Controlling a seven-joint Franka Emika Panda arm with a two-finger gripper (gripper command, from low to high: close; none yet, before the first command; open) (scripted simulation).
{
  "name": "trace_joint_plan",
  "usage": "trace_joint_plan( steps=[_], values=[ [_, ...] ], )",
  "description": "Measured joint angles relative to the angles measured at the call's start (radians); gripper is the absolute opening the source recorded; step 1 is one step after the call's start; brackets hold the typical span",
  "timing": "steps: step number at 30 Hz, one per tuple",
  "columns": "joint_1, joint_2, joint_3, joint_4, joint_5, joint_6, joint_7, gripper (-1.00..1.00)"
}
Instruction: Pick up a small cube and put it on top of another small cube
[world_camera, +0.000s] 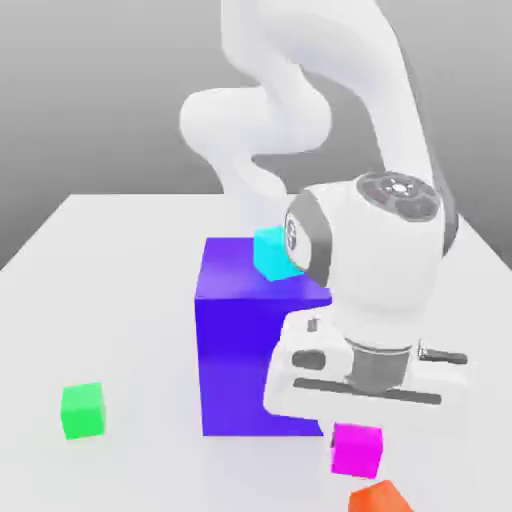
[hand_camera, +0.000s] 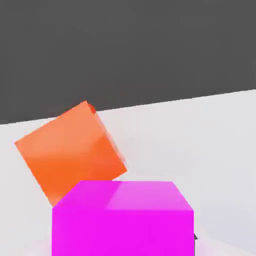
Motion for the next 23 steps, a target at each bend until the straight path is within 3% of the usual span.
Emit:
trace_joint_plan(
  steps=[9,13,14,20,23],
  values=[
    [-0.218,-0.148,-0.213,-0.154,0.082,0.02,0.322,-1.0],
    [-0.337,-0.071,-0.276,-0.18,0.184,0.126,0.433,-1.0],
    [-0.353,-0.034,-0.272,-0.18,0.217,0.161,0.433,1.0],
    [-0.362,-0.016,-0.269,-0.18,0.233,0.178,0.433,1.0],
    [-0.357,-0.078,-0.292,-0.185,0.192,0.123,0.474,1.0]
  ],
)
